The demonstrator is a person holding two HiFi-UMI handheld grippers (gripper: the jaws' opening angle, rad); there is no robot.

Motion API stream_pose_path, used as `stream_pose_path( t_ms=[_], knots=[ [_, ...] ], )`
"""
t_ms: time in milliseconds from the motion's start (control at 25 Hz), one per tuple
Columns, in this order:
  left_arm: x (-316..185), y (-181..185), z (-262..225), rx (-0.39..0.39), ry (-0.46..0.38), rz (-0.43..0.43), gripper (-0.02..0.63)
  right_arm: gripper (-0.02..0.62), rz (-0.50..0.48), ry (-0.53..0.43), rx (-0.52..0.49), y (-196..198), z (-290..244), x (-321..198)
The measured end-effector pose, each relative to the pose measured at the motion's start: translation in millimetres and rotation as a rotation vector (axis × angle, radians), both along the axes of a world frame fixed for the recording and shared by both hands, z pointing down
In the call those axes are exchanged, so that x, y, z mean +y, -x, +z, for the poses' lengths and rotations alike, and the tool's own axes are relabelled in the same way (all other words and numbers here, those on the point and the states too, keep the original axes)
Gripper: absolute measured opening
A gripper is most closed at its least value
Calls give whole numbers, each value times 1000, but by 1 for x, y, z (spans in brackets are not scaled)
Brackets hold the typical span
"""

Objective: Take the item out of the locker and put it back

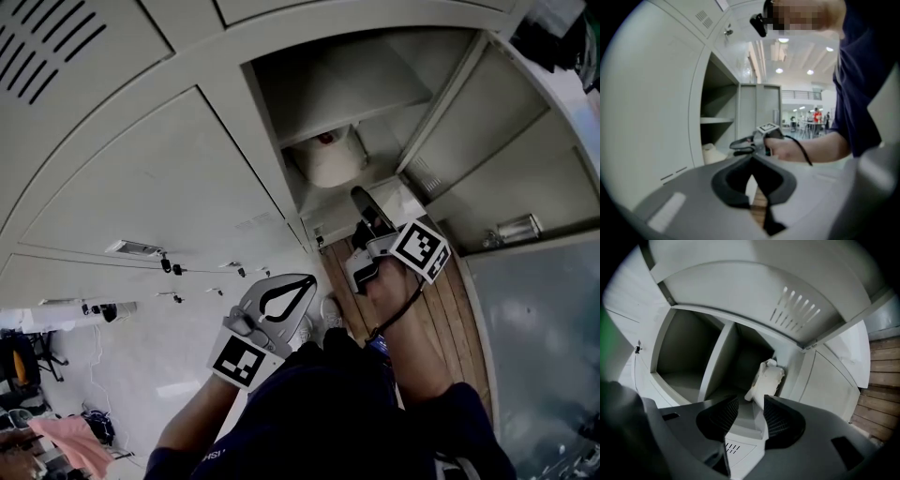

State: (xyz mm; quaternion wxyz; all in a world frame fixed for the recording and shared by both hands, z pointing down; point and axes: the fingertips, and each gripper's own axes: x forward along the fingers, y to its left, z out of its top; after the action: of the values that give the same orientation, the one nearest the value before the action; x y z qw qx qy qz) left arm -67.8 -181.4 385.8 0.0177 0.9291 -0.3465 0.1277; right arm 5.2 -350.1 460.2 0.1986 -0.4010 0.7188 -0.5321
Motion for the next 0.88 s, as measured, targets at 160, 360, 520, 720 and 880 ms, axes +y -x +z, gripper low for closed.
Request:
stream_pose_path(
  t_ms=[160,360,520,720,880],
  knots=[
    [12,8,-7,18,-28,18,5,149,19,-59,18,-1,-21,23],
    [34,20,-17,57,-49,28,5,149,23,-119,43,2,-43,56],
    [51,32,-20,97,-47,27,5,93,-1,-212,46,12,-70,87],
    [66,40,-21,108,-57,24,5,64,-56,-332,132,20,-94,123],
    [75,38,-26,115,-70,25,5,52,-103,-425,212,23,-112,151]
  ],
)
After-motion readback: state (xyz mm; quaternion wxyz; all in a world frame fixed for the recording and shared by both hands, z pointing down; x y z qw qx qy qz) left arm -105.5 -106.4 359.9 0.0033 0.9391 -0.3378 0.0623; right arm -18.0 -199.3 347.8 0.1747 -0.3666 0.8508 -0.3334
